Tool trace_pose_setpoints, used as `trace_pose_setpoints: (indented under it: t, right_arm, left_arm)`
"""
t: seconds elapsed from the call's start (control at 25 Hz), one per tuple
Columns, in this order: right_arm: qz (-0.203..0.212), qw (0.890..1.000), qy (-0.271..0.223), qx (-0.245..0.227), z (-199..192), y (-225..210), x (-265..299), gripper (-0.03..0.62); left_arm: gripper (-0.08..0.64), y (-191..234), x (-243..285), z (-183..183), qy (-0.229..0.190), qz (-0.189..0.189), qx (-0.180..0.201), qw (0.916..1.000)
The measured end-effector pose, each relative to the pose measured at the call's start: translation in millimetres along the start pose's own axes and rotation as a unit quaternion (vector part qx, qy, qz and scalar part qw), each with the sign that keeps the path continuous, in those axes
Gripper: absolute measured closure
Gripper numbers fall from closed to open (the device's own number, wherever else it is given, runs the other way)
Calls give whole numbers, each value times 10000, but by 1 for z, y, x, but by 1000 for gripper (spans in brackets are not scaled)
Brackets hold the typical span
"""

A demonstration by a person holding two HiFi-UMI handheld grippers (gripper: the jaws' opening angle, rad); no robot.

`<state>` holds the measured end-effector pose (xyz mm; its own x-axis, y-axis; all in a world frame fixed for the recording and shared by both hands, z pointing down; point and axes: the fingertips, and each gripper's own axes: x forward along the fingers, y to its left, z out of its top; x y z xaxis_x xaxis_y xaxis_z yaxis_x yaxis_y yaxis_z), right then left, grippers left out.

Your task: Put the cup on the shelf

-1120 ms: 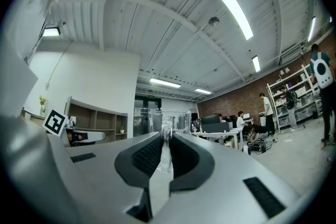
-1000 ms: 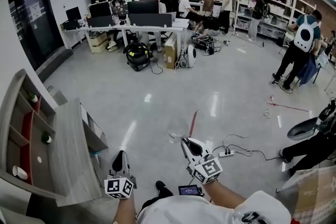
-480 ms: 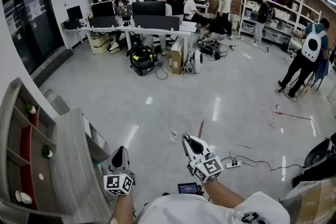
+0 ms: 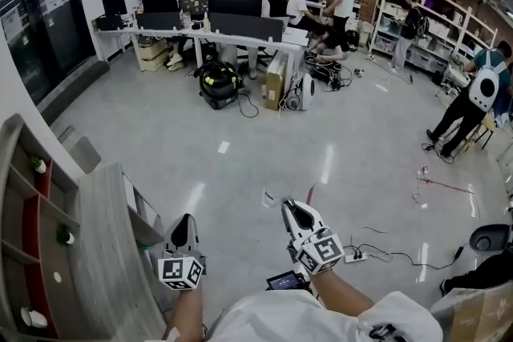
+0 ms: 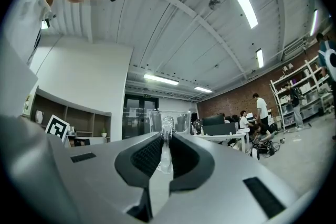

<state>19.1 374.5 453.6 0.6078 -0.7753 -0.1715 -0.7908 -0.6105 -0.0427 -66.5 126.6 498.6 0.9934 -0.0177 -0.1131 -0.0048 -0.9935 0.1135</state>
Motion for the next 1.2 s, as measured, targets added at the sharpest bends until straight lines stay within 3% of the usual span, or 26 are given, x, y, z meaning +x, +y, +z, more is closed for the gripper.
trace_pose_setpoints:
  t: [0.44,1.2]
  right_arm:
    - [76,9998,15,203,-33,-45,73,546]
    - [719,9965,-236,349,-47,-176,338,546]
  left_arm:
    - [545,35,70,-20,138,92,14,9999]
    - [545,150,308,-3,35,568,221,9981]
